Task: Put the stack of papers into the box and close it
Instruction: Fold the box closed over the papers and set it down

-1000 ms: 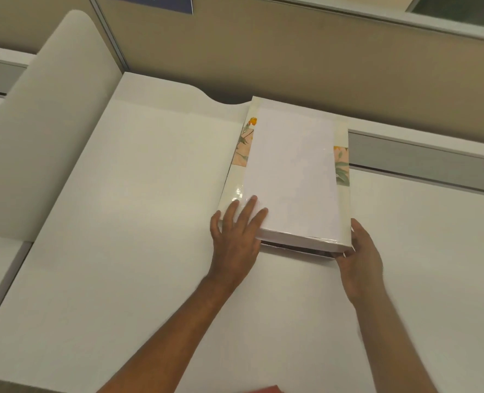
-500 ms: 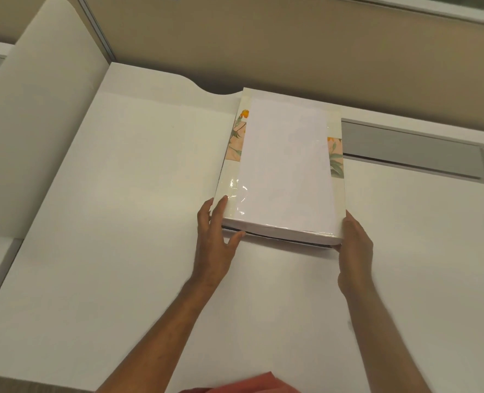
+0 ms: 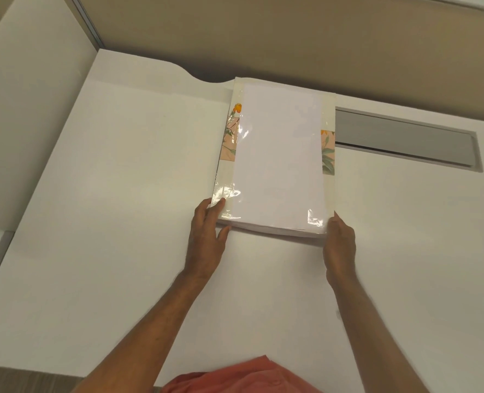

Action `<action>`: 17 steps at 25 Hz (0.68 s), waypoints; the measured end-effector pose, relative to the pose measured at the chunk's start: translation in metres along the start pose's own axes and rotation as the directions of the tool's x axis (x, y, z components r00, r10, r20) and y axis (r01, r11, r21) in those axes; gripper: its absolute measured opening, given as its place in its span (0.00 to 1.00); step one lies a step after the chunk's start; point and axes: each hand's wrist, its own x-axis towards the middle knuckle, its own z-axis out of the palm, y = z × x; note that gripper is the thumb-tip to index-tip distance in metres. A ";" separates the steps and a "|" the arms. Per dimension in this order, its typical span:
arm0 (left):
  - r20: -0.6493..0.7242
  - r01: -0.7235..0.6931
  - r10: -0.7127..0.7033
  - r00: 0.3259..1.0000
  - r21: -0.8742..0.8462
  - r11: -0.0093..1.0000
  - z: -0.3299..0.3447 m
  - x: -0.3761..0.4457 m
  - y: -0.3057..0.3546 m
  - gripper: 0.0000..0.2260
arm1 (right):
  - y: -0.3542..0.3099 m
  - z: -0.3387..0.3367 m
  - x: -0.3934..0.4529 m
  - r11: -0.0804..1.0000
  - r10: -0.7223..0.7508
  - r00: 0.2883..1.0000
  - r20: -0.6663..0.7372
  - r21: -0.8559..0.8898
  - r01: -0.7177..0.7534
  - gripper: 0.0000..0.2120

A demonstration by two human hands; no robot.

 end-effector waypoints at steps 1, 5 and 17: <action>0.002 -0.001 0.001 1.000 0.005 1.000 0.001 0.000 -0.001 0.28 | 0.001 0.000 0.001 1.000 0.009 1.000 0.016 -0.011 -0.009 0.14; 0.012 0.012 -0.013 1.000 0.028 1.000 0.002 0.001 0.000 0.28 | 0.006 0.002 0.010 0.996 0.052 0.998 0.036 -0.076 -0.049 0.12; 0.035 0.013 -0.015 0.999 0.063 0.998 0.001 0.004 -0.001 0.29 | 0.017 -0.002 0.024 0.993 0.086 0.988 0.126 -0.088 -0.075 0.11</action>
